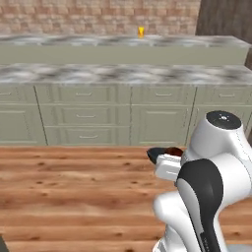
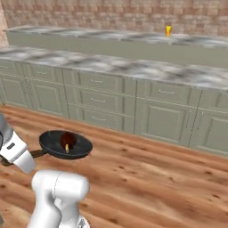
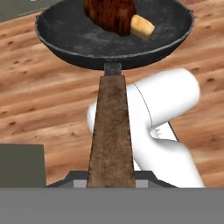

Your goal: Pick up the pan with the steak in it and place it on the dining table. Then place the steak on the plate.

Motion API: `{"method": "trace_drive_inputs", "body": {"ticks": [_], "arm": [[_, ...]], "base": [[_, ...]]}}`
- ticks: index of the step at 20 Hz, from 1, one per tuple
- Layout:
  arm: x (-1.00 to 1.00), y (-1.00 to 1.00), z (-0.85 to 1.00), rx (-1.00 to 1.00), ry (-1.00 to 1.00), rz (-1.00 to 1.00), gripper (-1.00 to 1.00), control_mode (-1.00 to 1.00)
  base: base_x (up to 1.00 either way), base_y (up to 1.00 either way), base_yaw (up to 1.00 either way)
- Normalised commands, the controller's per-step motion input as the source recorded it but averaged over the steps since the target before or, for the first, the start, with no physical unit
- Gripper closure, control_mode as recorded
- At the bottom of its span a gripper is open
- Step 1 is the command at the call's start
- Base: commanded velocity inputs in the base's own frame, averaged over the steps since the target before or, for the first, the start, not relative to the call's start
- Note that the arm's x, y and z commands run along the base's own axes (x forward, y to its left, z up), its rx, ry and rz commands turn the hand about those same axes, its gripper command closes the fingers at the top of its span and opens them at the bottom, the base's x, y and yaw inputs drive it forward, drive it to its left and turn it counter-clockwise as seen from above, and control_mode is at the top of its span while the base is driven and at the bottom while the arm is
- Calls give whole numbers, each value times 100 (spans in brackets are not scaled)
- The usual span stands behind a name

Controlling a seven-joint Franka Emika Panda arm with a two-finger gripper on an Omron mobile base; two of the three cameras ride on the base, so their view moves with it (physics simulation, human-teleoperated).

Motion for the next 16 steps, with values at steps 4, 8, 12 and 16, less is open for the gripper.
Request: {"method": "trace_drive_inputs", "body": {"ticks": [4, 8, 12, 16], "arm": [[0, 0, 0, 0, 0, 0, 100, 100], [0, 0, 0, 0, 0, 0, 100, 100], [0, 0, 0, 0, 0, 0, 100, 100], [0, 0, 0, 0, 0, 0, 100, 100]], "base": [[100, -14, 0], [100, -13, 0], [100, -13, 0], [99, -12, 0]]}}
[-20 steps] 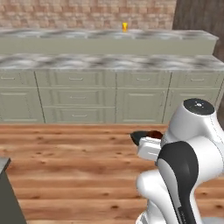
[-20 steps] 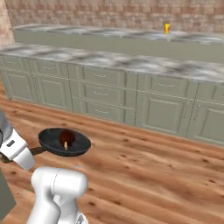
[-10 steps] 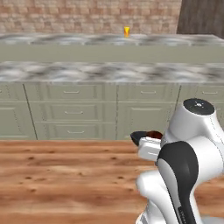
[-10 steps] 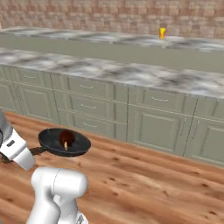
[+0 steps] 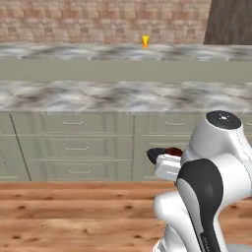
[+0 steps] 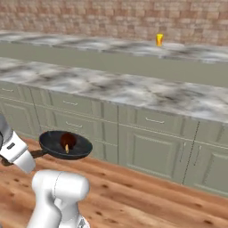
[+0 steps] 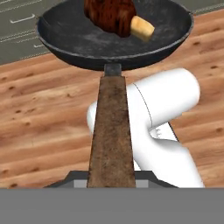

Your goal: Pick up the pan with the steak in it and place it on the dining table. Then place the steak on the plate.

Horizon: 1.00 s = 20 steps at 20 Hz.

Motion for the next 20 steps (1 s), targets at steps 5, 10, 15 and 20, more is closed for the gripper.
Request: {"method": "trace_drive_inputs", "body": {"ticks": [5, 10, 15, 20], "arm": [[0, 0, 0, 0, 0, 0, 100, 100], [0, 0, 0, 0, 0, 0, 100, 100], [0, 0, 0, 0, 0, 0, 100, 100], [0, 0, 0, 0, 0, 0, 100, 100]], "base": [[86, -16, -1], [18, -8, 0], [0, 25, -2], [0, 79, -7]]}}
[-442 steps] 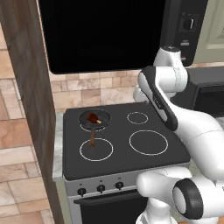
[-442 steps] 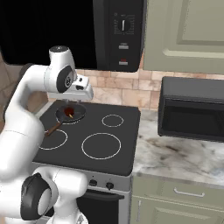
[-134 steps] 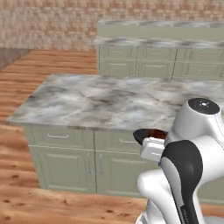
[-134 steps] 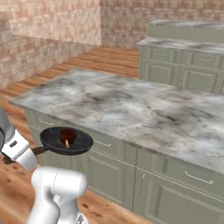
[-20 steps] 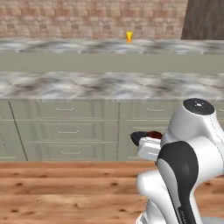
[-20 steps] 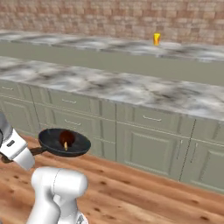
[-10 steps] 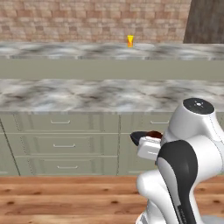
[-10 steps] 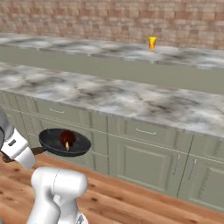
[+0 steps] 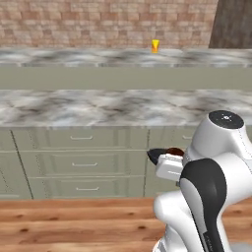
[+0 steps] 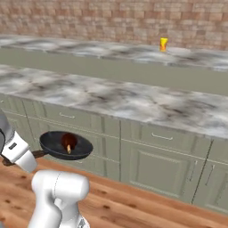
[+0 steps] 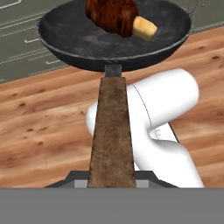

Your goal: Pick up the pan with the steak in it and place it on the dining table. Then place the steak on the plate.

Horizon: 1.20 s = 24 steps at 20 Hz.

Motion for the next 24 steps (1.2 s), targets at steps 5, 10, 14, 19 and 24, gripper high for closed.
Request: {"method": "trace_drive_inputs", "body": {"ticks": [5, 10, 14, 19, 24], "arm": [[0, 0, 0, 0, 0, 0, 100, 100], [0, 0, 0, 0, 0, 0, 100, 100], [0, 0, 0, 0, 0, 0, 100, 100], [0, 0, 0, 0, 0, 0, 100, 100], [0, 0, 0, 0, 0, 0, 100, 100]], "base": [[8, 97, -8], [10, 100, -8], [4, 100, -8], [0, 100, -7], [0, 100, -6]]}}
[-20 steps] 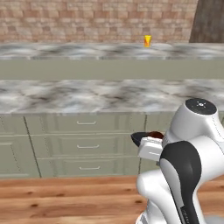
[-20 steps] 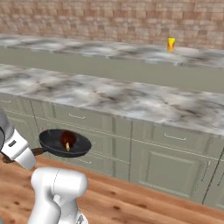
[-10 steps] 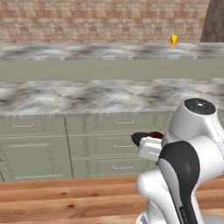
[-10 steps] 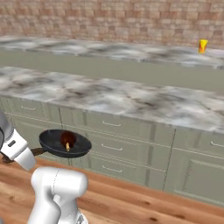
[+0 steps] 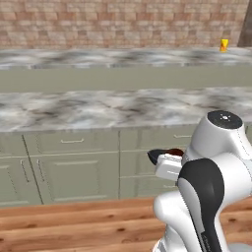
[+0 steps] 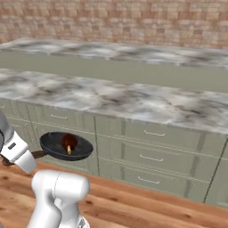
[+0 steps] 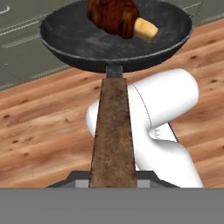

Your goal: Pick up the pan with the steak in it and place it on the dining table. Then place the steak on the plate.

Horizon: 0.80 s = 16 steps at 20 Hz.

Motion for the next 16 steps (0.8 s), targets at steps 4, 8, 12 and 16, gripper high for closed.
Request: {"method": "trace_drive_inputs", "body": {"ticks": [4, 8, 12, 16], "arm": [[0, 0, 0, 0, 0, 0, 100, 100], [0, 0, 0, 0, 0, 0, 100, 100], [0, 0, 0, 0, 0, 0, 100, 100], [0, 0, 0, 0, 0, 0, 100, 100]], "base": [[0, 100, -6], [0, 100, -5], [-3, 100, -4], [-6, 100, -4]]}}
